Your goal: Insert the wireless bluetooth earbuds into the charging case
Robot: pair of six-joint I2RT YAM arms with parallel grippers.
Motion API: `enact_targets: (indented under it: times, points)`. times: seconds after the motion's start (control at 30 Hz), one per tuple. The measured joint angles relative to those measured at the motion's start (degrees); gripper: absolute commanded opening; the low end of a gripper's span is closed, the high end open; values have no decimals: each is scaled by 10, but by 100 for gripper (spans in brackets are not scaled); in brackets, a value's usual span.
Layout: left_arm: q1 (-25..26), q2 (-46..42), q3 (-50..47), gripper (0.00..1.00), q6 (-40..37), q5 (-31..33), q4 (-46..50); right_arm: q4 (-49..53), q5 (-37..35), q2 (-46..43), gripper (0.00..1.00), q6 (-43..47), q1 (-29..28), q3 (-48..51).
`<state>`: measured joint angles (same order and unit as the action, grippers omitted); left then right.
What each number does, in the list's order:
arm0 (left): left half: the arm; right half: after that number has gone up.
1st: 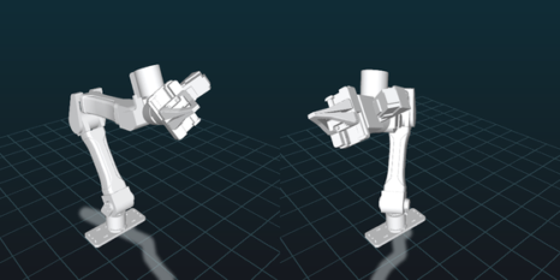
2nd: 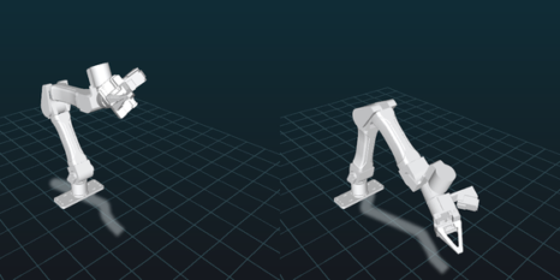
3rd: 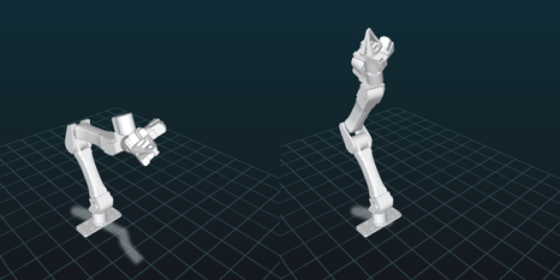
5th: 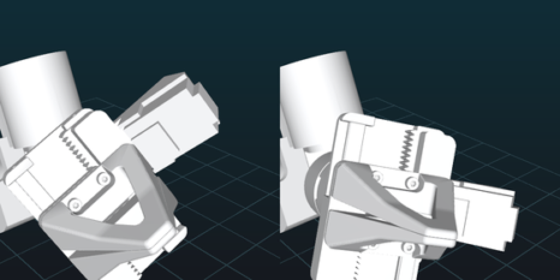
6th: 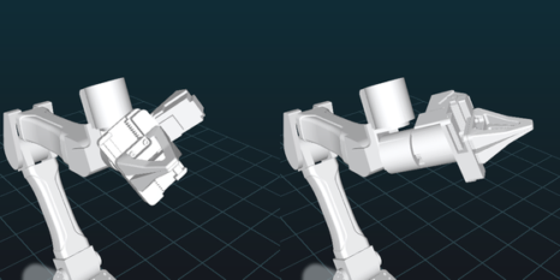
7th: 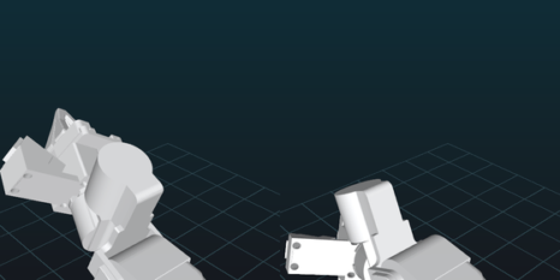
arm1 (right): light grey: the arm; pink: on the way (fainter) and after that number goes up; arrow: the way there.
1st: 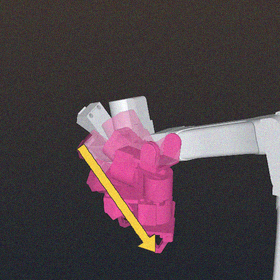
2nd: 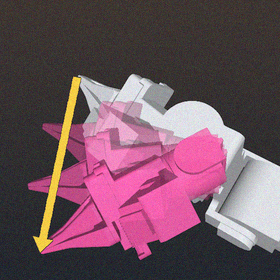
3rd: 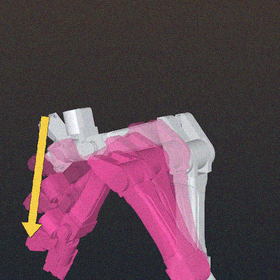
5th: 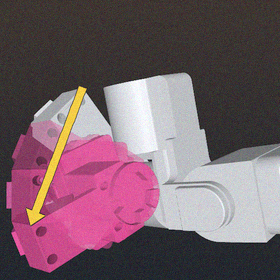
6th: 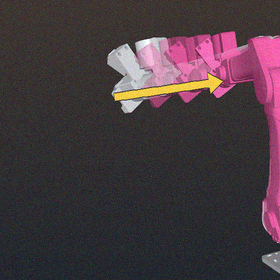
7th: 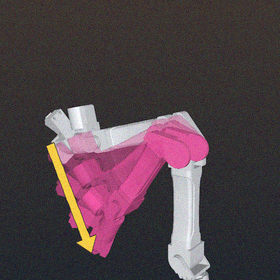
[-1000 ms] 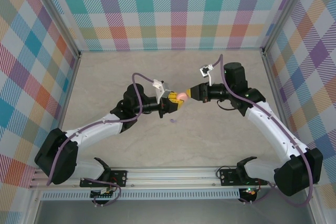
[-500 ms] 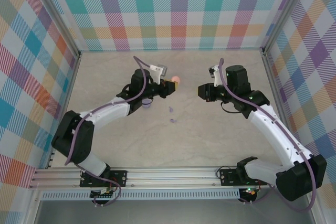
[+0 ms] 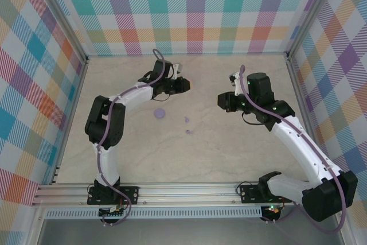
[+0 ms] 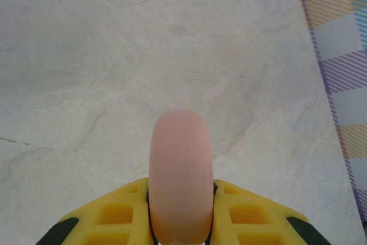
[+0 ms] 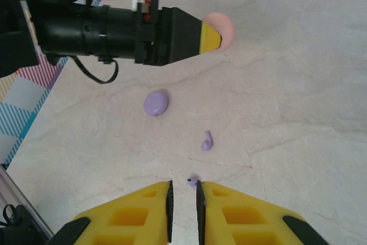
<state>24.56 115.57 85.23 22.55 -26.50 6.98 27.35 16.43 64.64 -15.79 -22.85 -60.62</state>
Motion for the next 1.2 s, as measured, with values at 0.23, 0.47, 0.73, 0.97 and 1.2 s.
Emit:
enact_targets:
  times: [0.23,0.47,0.73,0.97,1.2]
  points:
    - [-6,93,78,14,6,-23,51,0,-2,0,22,0,0,0]
    - [-7,164,168,14,6,-36,105,0,-2,-1,22,0,0,0]
    - [-8,224,237,18,11,-45,143,-3,-2,-20,23,-2,0,9]
    - [-12,250,283,47,19,-39,170,-3,-2,-26,23,-2,0,9]
    - [-14,252,302,65,7,-21,190,-2,-8,-27,25,-2,0,10]
